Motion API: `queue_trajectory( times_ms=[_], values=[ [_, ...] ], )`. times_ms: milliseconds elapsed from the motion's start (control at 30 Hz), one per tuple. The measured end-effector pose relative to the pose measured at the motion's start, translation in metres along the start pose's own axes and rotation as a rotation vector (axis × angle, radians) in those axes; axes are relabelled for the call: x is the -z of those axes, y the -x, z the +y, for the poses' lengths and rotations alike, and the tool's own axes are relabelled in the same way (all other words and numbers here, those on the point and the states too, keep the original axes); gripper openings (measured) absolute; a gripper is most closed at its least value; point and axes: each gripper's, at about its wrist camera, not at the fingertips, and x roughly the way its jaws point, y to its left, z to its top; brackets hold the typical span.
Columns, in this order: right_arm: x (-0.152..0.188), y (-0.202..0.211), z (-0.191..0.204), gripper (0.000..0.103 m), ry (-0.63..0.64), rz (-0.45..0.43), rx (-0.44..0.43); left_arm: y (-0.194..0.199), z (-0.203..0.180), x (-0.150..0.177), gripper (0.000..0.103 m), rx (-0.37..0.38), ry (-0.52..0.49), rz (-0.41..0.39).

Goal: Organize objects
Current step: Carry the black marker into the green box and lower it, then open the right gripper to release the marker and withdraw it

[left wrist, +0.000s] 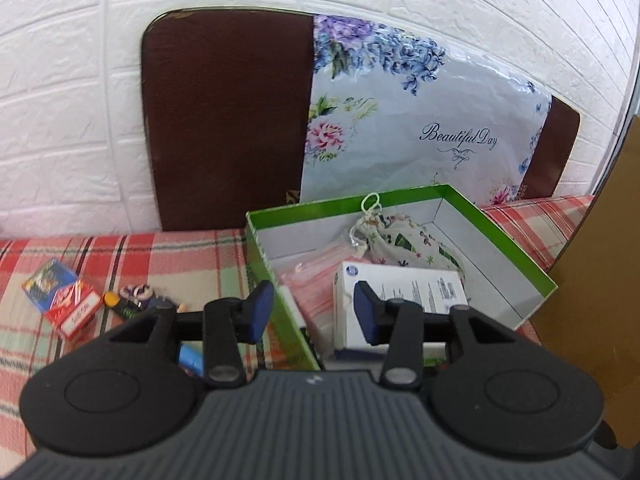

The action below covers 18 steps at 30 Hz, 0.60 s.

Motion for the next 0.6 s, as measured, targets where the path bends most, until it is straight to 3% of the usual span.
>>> queue_trajectory(
  times_ms=[367,600],
  values=[
    [0.027,0.051,0.011,0.052,0.034,0.061,0.023,0.052,-0.005,0.053,0.058,-0.106,-0.070,0.005],
    [0.027,0.078,0.014,0.055,0.046,0.074,0.101,0.085,0.009,0.073,0.061,-0.205,-0.062,-0.004]
  ],
)
